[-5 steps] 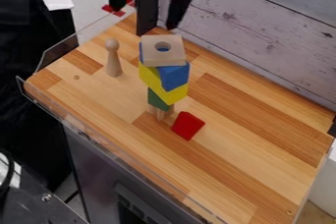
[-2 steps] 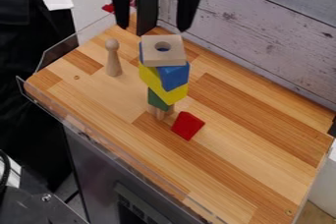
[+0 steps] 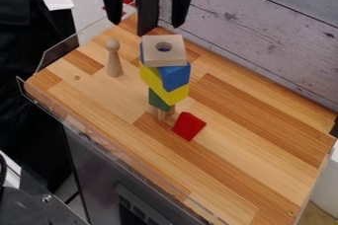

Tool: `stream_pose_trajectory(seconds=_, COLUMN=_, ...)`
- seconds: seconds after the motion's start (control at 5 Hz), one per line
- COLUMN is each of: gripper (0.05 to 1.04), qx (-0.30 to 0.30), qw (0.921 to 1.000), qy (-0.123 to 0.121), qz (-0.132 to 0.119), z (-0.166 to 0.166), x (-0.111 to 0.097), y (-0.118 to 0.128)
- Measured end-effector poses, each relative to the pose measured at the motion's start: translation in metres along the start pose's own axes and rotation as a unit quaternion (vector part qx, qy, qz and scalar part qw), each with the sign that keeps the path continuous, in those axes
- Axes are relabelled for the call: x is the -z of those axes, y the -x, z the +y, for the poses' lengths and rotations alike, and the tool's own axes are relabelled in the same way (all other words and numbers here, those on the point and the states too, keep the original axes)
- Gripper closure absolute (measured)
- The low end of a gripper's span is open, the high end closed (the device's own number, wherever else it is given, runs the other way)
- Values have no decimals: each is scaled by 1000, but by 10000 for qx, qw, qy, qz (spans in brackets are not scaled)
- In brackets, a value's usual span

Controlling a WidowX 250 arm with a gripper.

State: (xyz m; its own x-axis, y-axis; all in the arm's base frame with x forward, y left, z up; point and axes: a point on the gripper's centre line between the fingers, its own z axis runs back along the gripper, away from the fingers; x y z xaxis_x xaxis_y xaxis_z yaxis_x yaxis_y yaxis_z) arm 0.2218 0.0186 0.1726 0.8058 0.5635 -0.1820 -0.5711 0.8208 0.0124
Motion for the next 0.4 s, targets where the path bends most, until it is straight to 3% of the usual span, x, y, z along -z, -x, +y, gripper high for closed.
stream_pose_trajectory(seconds=0.4, gripper=83, qx=152, qw=9997, qy=-146, qz=158, z=-5, x=9, y=-2)
